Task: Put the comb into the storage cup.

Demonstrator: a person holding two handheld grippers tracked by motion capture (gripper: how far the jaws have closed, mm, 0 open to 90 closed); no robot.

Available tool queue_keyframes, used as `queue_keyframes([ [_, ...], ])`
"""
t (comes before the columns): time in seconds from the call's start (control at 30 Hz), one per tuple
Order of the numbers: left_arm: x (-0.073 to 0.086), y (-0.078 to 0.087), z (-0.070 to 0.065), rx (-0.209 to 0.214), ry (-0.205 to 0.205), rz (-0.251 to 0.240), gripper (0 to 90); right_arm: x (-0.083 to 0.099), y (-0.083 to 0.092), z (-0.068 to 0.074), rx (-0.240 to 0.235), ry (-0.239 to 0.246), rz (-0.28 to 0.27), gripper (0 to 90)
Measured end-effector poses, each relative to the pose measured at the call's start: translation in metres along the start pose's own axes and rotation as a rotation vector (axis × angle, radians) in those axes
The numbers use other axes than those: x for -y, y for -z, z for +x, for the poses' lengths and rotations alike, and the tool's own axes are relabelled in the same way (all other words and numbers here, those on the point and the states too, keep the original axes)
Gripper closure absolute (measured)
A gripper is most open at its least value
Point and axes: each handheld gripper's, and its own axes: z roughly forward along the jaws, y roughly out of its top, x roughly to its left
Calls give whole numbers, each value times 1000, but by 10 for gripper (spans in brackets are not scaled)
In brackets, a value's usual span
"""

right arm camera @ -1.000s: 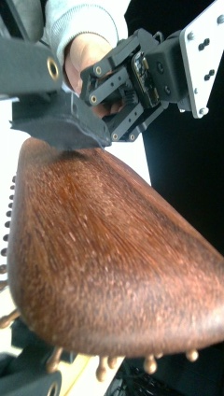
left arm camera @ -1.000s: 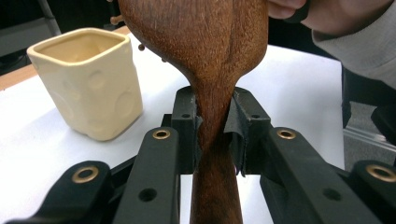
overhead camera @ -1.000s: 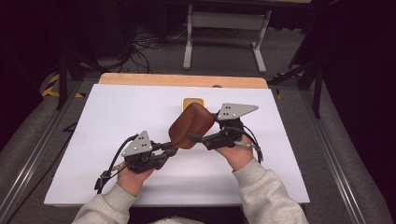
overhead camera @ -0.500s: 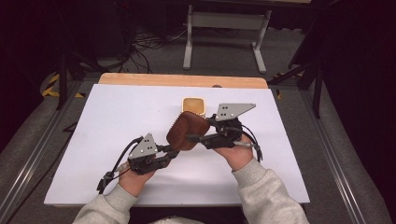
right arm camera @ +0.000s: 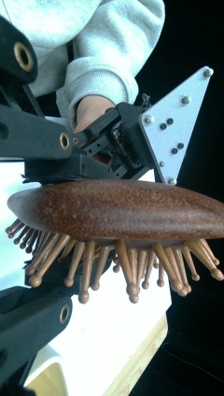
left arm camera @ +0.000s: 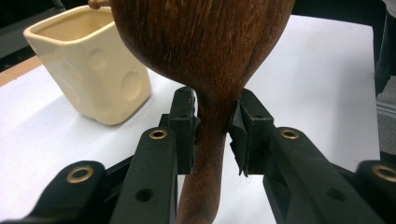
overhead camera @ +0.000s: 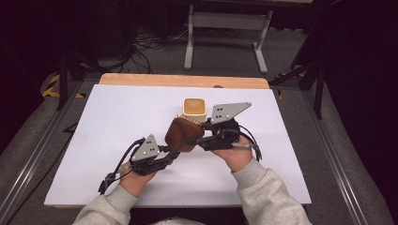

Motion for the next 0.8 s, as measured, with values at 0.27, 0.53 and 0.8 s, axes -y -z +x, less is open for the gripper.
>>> queue_keyframes([
  [0.27, -2, 8, 5, -6, 38, -39, 271, -10, 4, 2, 16, 27, -2, 599],
  [0.53, -2, 18, 12, -7, 62, -66, 34, -26, 13, 1, 39, 52, -10, 598],
  [0.8, 0, 34, 21, -26, 72, -98, 19, -44, 21, -6, 64, 68, -7, 597],
])
